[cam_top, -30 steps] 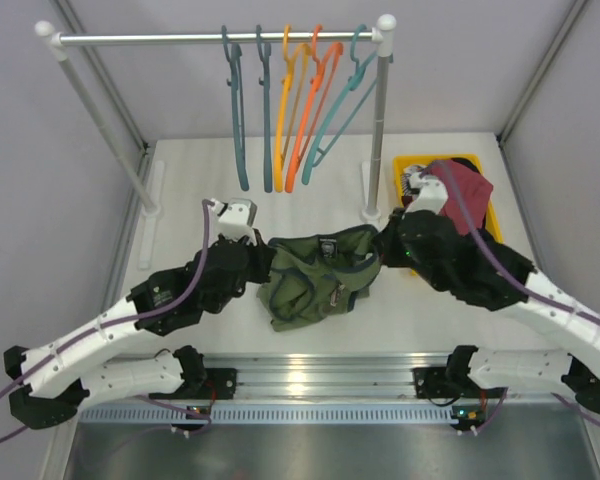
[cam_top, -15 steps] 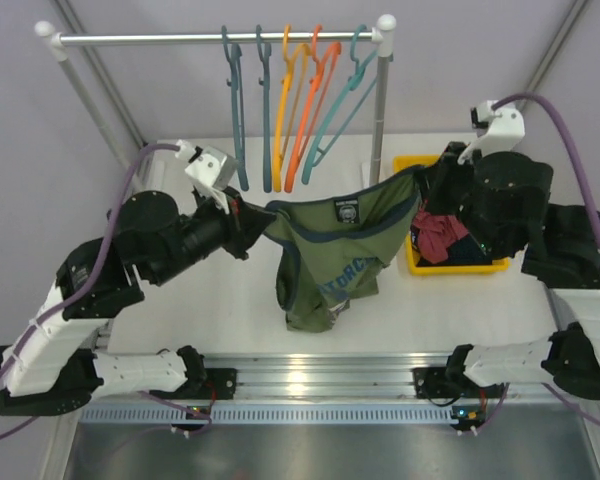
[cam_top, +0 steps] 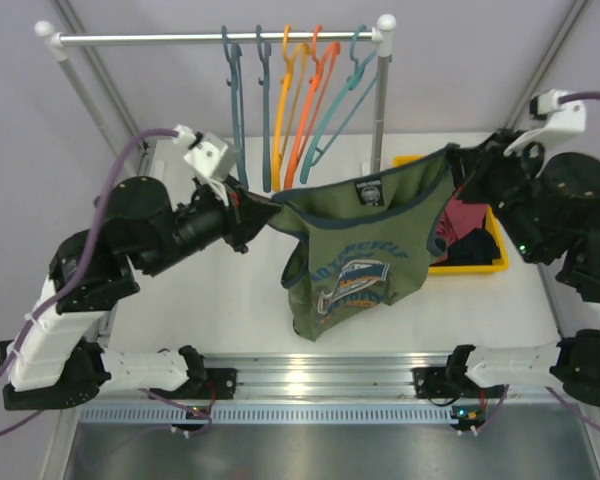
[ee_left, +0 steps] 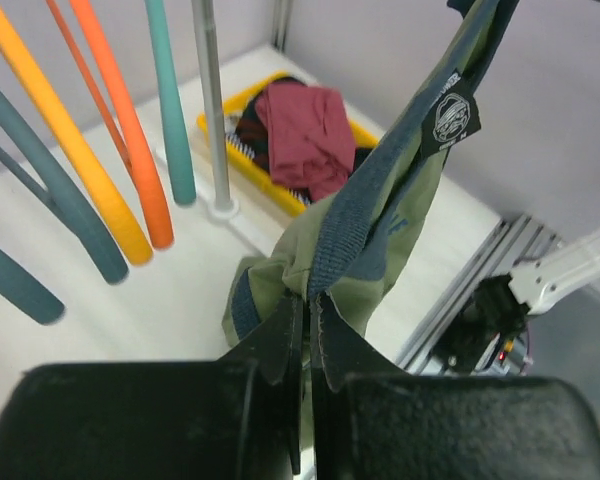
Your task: Place the tank top on the hanger
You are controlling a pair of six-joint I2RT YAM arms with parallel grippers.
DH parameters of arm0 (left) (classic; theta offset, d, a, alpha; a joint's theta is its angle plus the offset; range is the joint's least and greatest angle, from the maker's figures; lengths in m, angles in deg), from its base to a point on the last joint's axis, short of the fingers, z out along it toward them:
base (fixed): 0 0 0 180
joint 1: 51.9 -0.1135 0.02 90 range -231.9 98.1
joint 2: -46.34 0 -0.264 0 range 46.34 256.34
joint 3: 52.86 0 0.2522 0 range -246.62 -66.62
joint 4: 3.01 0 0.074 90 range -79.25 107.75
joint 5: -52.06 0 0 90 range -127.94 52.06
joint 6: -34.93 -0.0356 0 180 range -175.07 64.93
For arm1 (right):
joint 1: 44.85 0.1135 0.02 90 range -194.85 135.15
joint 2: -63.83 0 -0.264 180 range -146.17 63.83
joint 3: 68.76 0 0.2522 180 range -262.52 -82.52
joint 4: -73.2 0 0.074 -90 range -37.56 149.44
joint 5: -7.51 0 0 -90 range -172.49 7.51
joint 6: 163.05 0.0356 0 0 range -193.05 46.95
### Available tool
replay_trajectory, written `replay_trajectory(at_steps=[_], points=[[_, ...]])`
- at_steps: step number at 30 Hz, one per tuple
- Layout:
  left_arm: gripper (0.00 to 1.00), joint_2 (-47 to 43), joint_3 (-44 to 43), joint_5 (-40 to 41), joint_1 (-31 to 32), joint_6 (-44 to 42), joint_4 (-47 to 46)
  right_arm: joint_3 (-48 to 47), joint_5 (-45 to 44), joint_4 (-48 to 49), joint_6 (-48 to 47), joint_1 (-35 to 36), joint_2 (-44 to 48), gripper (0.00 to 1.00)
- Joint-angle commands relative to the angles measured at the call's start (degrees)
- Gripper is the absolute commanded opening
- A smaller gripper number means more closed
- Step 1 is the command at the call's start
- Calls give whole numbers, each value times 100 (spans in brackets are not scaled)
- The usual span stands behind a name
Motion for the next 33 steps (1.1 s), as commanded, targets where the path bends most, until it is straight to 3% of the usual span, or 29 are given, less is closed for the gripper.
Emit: replay_trajectory(at_steps=[1,5,9,14,19,26,29,33], points=[[0,-310,975,-172,-12,231,-121,1349,-23,175,637,75,497,0],[0,-811,2931,-506,-12,862,-734,3806,329,352,1830,75,1176,0],[0,-1295,4645,-858,-4,1601,-1551,5331,899,544,2570,48,1414,0],[0,-1683,6677,-595,-4,2436,-2800,6895,1629,1430,2924,-161,1327,0],[0,-1219,7419,90,-12,2736,-3697,7495,2710,2223,2521,-1031,879,0],[6,-611,7622,434,-214,2745,-4296,7575,3063,2523,2099,-1524,535,0],[11,-619,7648,302,-451,2772,-4367,7672,3291,2575,1949,-1972,675,0],[31,-970,7666,197,-557,2693,-4096,7690,3642,2602,1817,-2158,799,0]])
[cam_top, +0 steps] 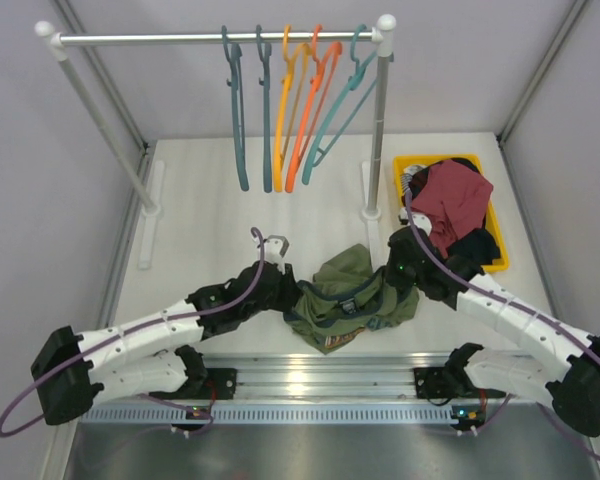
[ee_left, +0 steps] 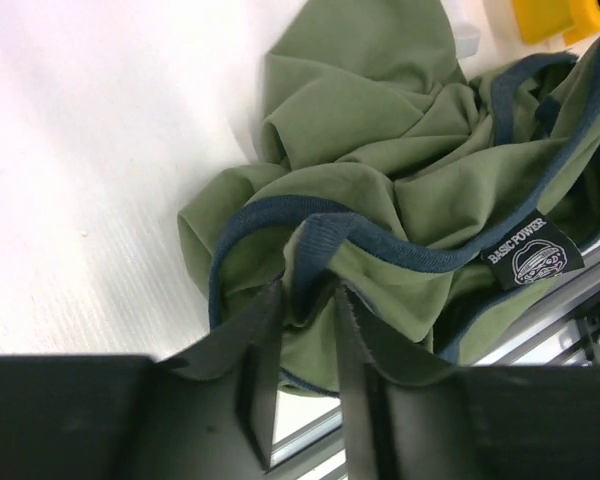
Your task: Place the tank top on the hanger
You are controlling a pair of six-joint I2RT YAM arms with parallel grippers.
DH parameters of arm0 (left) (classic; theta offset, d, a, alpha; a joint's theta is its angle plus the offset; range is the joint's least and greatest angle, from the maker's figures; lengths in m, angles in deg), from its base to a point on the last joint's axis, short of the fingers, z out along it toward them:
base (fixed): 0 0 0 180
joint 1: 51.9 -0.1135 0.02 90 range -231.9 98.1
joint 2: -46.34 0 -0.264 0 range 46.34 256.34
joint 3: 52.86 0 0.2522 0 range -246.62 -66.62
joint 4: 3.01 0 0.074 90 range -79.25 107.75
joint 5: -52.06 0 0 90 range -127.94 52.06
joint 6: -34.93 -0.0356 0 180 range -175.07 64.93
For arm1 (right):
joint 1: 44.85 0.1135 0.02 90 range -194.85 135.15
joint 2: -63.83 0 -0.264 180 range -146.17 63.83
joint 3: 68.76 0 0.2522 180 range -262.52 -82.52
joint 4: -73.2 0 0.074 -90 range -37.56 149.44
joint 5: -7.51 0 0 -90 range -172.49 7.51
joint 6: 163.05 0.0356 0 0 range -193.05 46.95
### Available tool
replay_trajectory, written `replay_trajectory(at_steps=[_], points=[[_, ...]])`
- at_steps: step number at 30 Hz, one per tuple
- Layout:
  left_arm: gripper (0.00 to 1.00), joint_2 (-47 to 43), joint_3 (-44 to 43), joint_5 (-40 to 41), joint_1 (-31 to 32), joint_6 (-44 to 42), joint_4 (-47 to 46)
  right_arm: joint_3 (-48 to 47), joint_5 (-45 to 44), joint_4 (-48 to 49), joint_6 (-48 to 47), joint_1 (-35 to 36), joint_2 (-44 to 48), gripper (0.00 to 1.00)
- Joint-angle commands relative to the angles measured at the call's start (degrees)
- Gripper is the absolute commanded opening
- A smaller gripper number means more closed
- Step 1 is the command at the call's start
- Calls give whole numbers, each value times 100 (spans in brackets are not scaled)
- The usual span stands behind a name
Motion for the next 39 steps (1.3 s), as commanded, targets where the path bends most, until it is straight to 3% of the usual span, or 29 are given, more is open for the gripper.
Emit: replay_trajectory(at_steps=[1,4,10,13,14,18,23,28,32,36,37,39], points=[[34,-467,18,41,-39,22,-156,3,410,305,-231,-101,158,0],[41,-827,-61,129,-48,74,387,55,516,349,-222,-101,193,0],[46,-1583,-377,603,-48,505,1575,56,604,323,-222,-101,308,0],[58,-2005,-702,990,-48,698,2348,20,665,314,-231,-101,334,0],[66,-2094,-929,1086,-48,699,2724,3,683,314,-231,-110,325,0],[66,-2507,-1694,1631,-48,506,3586,-68,736,296,-275,-110,290,0],[67,-2553,-3194,2247,-48,-273,3652,-94,788,340,-319,-101,211,0],[74,-1028,-5146,3458,-48,-1602,3178,-181,929,463,-372,-101,-34,0],[81,486,-7041,4663,-48,-3348,2641,-199,964,507,-433,-101,-140,0],[85,1970,-8759,4473,-222,-4072,2718,-164,973,498,-451,-101,-228,0],[86,2227,-9571,4375,-311,-4109,2902,-147,982,533,-442,-101,-237,0],[86,2972,-10410,4051,-783,-4022,3525,-138,1017,551,-460,-110,-272,0]])
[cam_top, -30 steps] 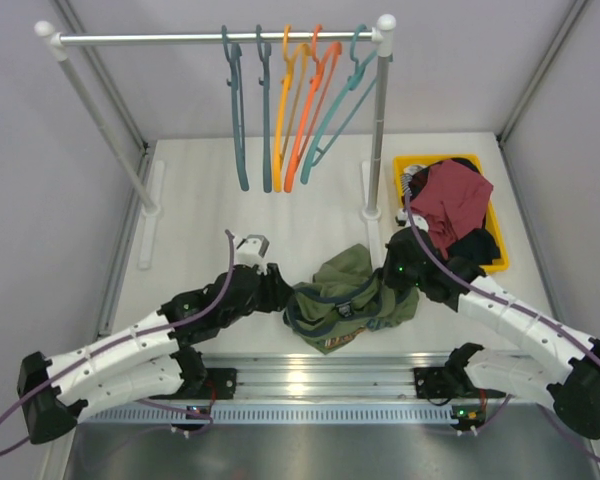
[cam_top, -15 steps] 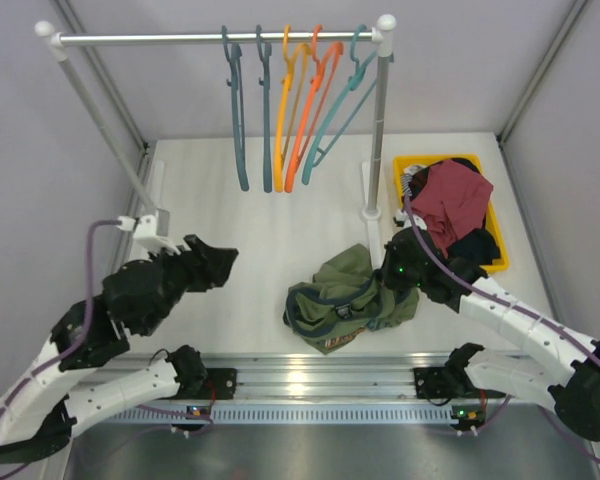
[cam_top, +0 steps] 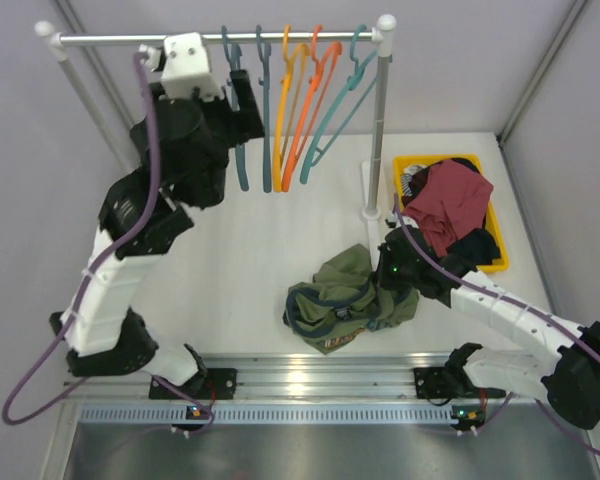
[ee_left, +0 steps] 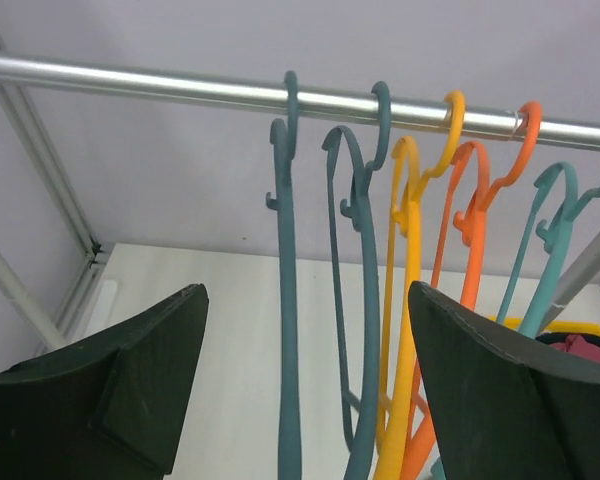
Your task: Place the tank top on the hanger
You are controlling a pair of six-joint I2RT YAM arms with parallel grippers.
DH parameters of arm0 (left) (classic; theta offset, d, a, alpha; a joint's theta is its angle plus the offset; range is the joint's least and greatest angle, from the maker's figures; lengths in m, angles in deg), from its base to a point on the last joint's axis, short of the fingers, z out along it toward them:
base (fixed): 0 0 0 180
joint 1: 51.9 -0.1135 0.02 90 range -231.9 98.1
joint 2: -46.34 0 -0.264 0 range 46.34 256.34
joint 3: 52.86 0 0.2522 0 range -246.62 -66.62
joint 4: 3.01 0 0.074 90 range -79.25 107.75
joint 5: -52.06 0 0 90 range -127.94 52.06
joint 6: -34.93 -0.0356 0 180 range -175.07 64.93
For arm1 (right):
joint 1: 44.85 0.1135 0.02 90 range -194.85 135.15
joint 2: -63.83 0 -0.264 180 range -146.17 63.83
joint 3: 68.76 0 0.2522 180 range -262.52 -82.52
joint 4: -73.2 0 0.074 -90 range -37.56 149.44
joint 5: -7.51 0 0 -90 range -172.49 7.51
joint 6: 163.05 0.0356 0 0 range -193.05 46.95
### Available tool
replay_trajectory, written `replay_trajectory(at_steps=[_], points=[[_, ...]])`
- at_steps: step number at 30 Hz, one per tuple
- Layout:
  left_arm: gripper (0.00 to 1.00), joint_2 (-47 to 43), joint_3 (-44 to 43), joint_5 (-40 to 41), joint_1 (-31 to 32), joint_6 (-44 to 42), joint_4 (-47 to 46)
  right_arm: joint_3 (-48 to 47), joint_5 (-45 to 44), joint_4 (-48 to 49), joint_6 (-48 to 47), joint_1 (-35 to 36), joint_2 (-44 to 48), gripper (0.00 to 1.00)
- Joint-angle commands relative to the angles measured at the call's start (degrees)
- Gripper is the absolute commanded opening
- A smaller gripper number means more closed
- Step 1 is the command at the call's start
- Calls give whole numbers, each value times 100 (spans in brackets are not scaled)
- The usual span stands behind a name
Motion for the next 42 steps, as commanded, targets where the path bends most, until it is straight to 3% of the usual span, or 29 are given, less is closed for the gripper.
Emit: replay_trajectory(at_steps=[1,2,7,10,14,19,42], points=[[86,855,-1427,-473,-608,-596,727,-203,114,273,-99,-29,-69,0],[87,970,-1779,-608,-732,-570,807,-204,141,299,-117,-29,-87,0],[86,1007,-1381,-2124,-1996,386,1194,-160,237,361,-126,-29,-157,0],[84,709,-678,-2542,-2306,398,819,-151,255,361,-143,-29,-140,0],[82,699,-543,-3016,-2490,336,834,-107,238,370,-152,-38,-140,0],[80,822,-517,-3132,-2552,336,896,-10,264,449,-108,-29,-122,0],[49,813,353,-3149,-2543,380,834,157,273,519,-134,-29,-87,0]])
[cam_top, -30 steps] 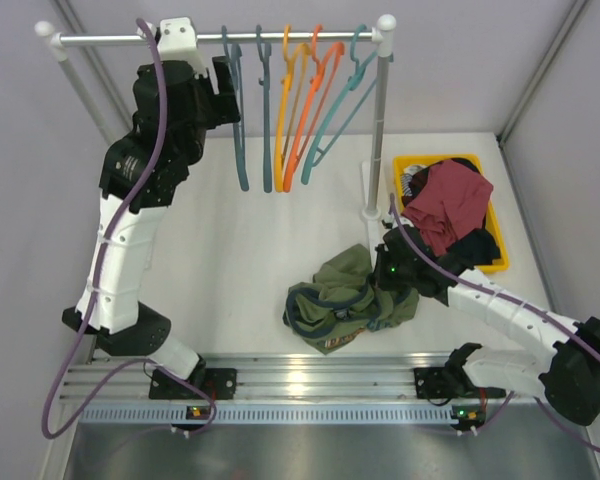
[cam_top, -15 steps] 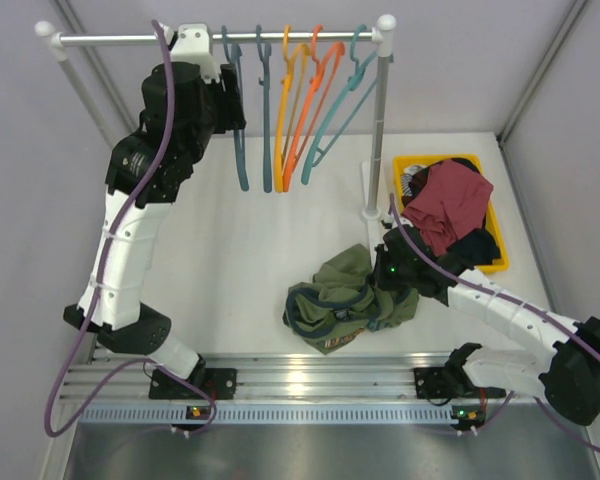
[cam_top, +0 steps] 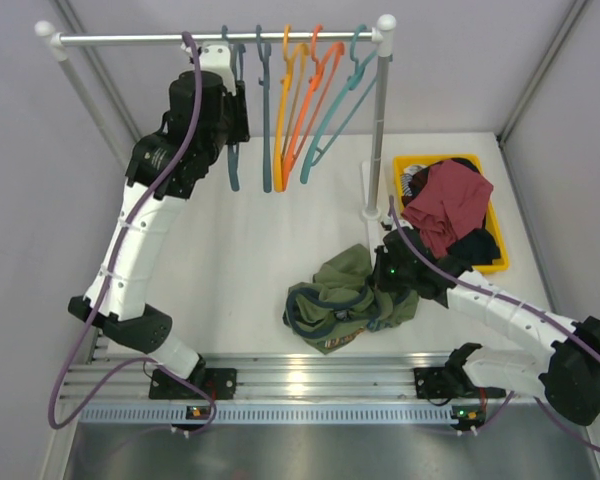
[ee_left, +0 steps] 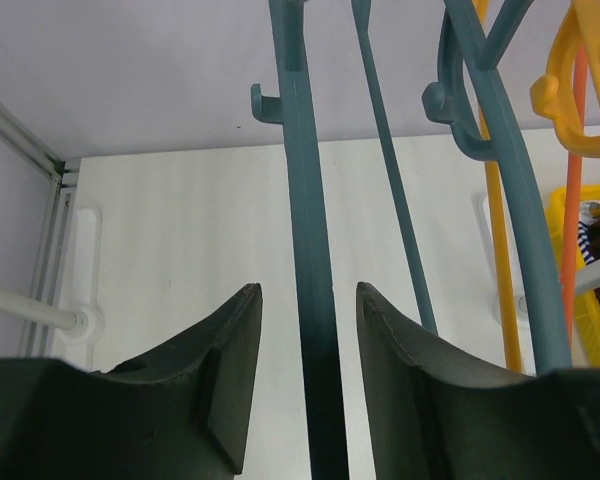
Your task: Place the tank top on the hanger
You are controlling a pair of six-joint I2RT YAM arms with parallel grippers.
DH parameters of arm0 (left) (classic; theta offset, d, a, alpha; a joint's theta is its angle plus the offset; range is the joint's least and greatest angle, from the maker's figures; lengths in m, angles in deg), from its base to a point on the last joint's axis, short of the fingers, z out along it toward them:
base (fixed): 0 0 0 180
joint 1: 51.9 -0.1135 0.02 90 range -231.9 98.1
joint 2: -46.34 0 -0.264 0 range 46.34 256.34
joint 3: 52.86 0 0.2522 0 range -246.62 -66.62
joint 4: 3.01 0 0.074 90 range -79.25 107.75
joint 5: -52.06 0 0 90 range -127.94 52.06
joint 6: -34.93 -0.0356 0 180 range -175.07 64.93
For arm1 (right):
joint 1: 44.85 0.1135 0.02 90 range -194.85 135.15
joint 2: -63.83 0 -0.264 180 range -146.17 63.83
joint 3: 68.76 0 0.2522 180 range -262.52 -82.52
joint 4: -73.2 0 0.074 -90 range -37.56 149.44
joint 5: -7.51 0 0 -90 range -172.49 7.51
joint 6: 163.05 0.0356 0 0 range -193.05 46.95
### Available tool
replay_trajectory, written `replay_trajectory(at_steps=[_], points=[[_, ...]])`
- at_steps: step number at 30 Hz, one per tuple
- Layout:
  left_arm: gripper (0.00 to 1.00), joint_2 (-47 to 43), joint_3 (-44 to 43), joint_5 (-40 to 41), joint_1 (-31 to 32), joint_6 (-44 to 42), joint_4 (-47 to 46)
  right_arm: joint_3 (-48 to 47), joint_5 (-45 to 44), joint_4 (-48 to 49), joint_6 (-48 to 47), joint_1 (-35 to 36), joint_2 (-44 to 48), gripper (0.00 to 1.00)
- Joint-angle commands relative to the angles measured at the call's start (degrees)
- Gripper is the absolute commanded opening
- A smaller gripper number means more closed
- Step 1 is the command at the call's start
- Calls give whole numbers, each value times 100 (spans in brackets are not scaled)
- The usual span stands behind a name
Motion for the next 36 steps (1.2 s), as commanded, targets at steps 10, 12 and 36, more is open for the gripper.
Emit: replay_trajectory(at_steps=[10,12,36], points=[[42,-278,-12,325,40,-99,-218,57,-40,211,-71,-38,99,0],[41,-261,-126,351,58,-143,-191,57,-40,220,-80,-29,116,0],[0,-489,-206,616,181,-837,-1166,-5,-58,158,-132,-29,64,0]])
